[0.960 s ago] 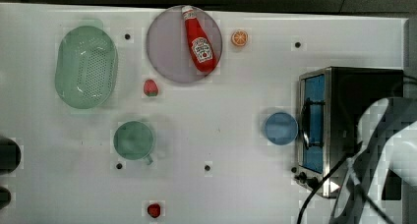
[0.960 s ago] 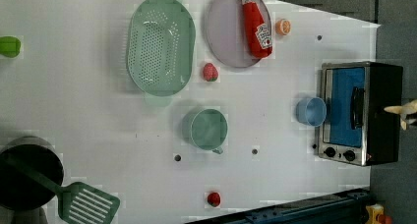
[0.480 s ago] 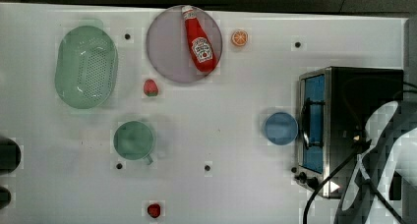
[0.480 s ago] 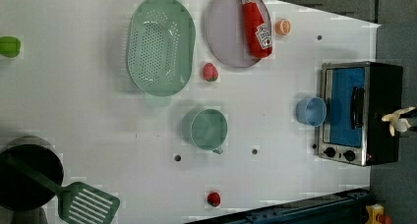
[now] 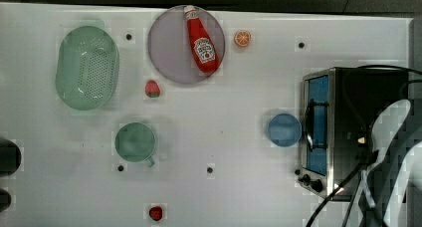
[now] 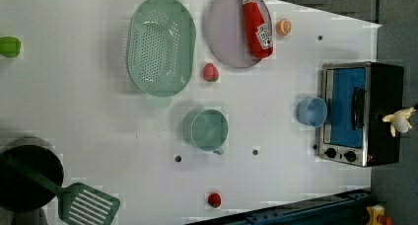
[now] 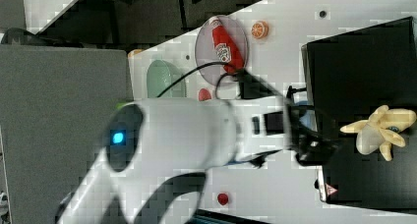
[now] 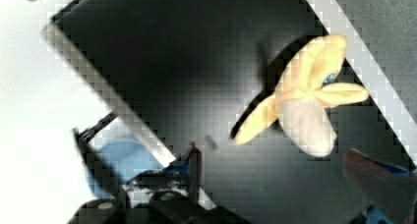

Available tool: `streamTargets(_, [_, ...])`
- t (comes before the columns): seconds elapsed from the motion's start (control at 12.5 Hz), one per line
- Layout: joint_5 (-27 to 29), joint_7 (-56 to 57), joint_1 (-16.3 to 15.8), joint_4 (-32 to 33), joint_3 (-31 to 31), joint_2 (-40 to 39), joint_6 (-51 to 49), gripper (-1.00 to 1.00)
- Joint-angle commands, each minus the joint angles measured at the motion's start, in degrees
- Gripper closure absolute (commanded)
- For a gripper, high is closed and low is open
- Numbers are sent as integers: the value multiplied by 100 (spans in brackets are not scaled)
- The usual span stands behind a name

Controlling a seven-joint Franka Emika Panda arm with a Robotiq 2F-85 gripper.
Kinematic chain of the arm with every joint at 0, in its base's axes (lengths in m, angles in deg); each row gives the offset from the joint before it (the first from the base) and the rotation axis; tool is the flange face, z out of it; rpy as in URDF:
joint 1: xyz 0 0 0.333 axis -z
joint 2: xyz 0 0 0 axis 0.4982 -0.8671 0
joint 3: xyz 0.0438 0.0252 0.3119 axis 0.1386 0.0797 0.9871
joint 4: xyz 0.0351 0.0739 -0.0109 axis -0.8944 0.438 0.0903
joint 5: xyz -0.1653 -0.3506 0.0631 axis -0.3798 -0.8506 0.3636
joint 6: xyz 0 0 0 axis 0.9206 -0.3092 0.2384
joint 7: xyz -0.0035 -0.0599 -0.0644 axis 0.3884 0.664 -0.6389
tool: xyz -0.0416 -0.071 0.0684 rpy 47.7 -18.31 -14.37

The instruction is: Pick banana from table and place on oven.

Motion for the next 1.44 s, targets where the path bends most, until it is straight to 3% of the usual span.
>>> streamTargets(0.08, [-344,-197,-478,-153,447,981,-554,-100])
streamTargets(0.4, [-376,-2795,-791,-112,1588,1718,-2008,-100])
streamTargets(0.8, [-371,-5608,-837,-71,3117,1837,-1959,-100])
streamTargets(1.44, [-362,-5953,-827,-69,3228,1936,-1814,-100])
